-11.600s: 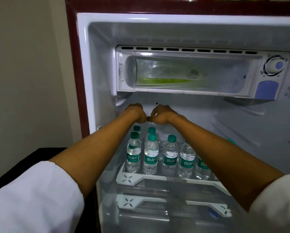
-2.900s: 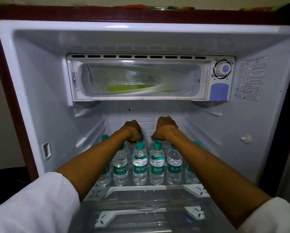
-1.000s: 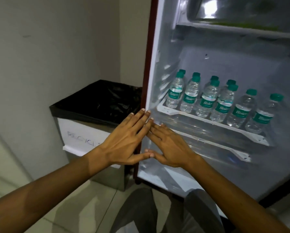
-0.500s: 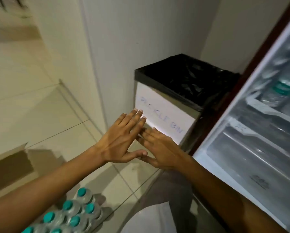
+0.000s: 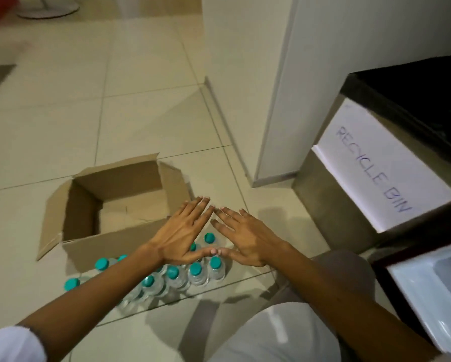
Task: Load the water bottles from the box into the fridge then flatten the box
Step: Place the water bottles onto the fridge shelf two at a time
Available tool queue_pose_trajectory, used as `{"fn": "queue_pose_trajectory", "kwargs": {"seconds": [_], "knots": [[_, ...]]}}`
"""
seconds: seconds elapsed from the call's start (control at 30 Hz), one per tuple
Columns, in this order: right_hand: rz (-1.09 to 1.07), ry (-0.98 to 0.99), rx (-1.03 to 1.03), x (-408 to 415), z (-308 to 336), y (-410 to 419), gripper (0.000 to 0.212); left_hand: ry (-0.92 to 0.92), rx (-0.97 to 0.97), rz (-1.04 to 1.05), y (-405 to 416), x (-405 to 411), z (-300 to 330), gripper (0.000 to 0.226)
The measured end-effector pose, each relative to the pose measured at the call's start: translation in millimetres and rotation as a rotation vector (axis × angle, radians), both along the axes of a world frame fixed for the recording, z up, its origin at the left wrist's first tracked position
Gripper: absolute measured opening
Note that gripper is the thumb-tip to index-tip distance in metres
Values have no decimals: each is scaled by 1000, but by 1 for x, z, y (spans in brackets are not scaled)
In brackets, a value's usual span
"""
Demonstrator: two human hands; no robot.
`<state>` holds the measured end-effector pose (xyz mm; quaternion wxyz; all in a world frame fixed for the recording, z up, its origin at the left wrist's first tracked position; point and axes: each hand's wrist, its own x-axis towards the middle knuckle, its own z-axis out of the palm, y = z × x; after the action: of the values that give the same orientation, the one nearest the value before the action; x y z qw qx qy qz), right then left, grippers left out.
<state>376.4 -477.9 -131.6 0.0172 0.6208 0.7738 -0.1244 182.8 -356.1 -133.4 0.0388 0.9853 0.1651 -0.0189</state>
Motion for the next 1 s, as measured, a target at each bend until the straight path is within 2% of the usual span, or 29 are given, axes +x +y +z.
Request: {"fn": "queue_pose_trajectory", "kwargs": {"seconds": [0.1,0.33,0.57,0.73,1.0], "knots": [[70,-41,-113,-16,-15,14,85,54,-50,77,-1,-24,-25,99],[182,-59,-306,-31,-45,30,75,84,-161,203,-1,-44,-69,96],[185,-73,-270,-31,-65,35,65,155,-186,204,-2,-45,-92,88],[189,-92,-267,-31,-67,41,55,165,-194,191,0,-41,-97,73],[141,-138,-306,-39,-67,51,66,183,-106,170,9,-35,-96,62]]}}
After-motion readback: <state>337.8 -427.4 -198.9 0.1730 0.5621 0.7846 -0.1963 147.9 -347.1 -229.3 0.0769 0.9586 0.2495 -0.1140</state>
